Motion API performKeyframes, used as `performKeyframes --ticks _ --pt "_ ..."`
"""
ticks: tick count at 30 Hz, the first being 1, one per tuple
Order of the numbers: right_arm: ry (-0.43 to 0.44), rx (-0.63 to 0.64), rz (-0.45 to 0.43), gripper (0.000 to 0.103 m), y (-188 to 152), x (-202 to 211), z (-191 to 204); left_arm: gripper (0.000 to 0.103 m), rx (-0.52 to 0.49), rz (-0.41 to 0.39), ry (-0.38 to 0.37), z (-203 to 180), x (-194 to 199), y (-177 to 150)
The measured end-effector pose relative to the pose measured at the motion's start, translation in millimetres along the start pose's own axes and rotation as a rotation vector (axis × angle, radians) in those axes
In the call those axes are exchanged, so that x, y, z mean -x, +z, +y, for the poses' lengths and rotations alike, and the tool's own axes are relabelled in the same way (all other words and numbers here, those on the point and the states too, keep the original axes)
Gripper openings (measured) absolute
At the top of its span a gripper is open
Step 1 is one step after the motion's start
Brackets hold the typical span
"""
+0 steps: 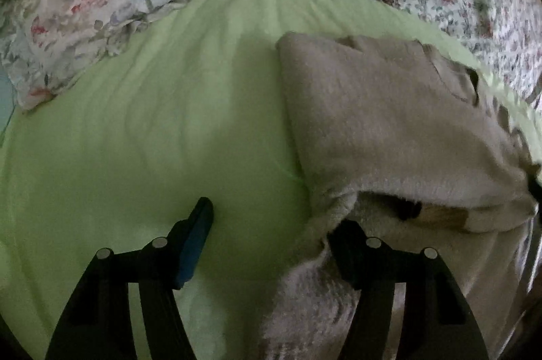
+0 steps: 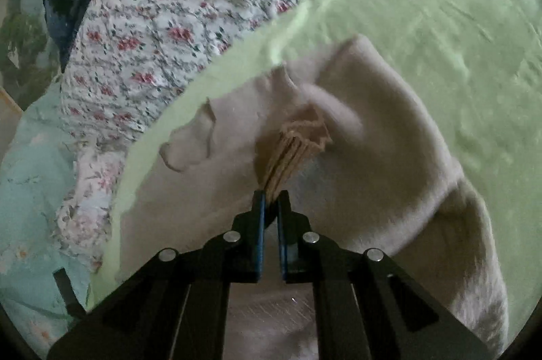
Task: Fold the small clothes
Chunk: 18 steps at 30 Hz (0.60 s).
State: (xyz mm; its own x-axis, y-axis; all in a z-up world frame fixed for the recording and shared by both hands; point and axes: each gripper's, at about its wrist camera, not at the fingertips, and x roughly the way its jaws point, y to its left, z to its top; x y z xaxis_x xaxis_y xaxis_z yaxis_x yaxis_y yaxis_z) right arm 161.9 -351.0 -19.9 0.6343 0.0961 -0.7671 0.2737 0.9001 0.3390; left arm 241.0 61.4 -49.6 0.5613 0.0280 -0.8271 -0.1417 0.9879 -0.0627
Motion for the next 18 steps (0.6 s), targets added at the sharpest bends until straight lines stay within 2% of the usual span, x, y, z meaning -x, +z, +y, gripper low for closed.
performKeyframes --ticks 3,5,7,11,13,15,18 --pt "-0.001 0.021 -0.013 0.008 -3 8 2 0.065 0.121 -0.005 -0.073 21 3 8" --pt "0.003 0.041 -0.035 0.008 0 15 4 0.065 0.134 0.001 -0.070 22 0 4" --pt "-0.021 0.056 -0.016 0.008 -1 13 6 0.065 0.129 -0.012 -0.055 23 -1 0" --pt "-0.039 0.132 0.050 0.008 -12 2 18 0.065 0.203 -0.010 -0.124 37 -2 -1" --pt "-0.088 0.088 0.074 0.009 -13 -3 5 0.065 0.206 -0.008 -0.135 38 -2 0" --pt "-0.089 0.004 0.098 0.009 -12 -4 -12 0.065 0.191 -0.006 -0.129 35 -1 0" --pt "-0.095 -0.039 0.068 0.010 -9 11 -20 0.066 0.194 -0.008 -0.133 35 -1 -1"
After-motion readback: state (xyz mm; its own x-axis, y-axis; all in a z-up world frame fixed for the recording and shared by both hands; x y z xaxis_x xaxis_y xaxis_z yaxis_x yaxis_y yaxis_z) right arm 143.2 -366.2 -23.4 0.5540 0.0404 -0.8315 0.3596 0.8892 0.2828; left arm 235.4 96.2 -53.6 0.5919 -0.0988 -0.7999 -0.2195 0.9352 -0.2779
